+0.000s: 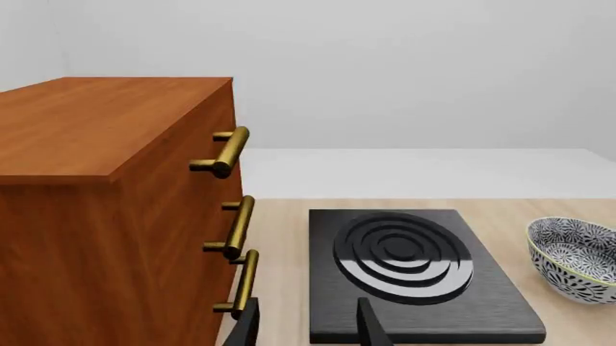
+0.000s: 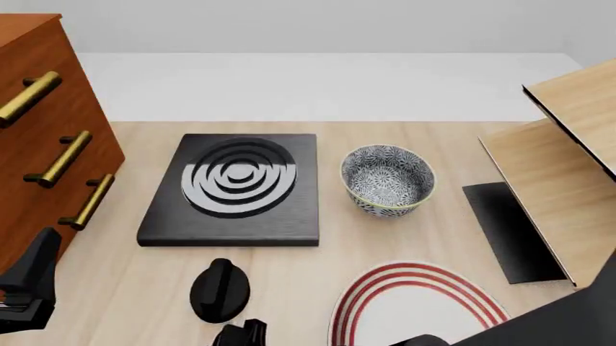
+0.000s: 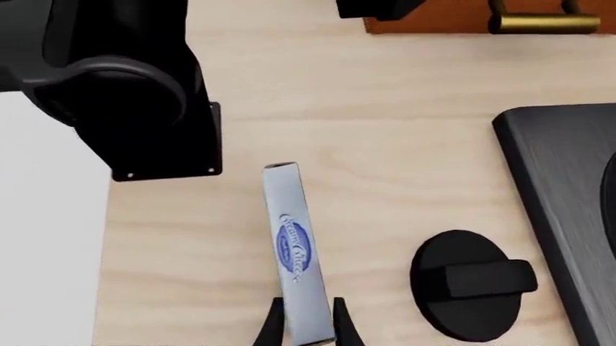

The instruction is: Pick up the cream cheese and put it in the bowl.

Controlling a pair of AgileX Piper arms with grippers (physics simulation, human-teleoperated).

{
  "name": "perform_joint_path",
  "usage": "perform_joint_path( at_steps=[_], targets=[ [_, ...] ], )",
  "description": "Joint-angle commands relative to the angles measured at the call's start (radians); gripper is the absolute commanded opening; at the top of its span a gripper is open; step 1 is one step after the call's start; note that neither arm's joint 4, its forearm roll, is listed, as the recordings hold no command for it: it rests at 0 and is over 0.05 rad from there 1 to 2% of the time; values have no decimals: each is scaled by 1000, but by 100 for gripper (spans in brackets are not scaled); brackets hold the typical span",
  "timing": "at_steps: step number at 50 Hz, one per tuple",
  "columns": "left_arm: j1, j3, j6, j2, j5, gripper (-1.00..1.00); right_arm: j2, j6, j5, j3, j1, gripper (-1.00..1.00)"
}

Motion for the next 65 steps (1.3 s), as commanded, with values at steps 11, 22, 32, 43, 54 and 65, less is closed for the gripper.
perform_joint_path(
  at_steps=[11,22,32,43,54,65],
  targets=[
    [0,0,0,0,0,100,-87,-41,34,34,-18,-100],
    [0,0,0,0,0,100,-212,-89,85,87,-37,-100],
    [0,0,0,0,0,100,-330,-111,142,142,-56,-100],
    [0,0,0,0,0,100,-518,-138,251,198,-117,-100],
    [0,0,0,0,0,100,-733,-175,417,217,-215,-100],
    [0,0,0,0,0,100,-931,-217,642,178,-379,-100]
  ],
)
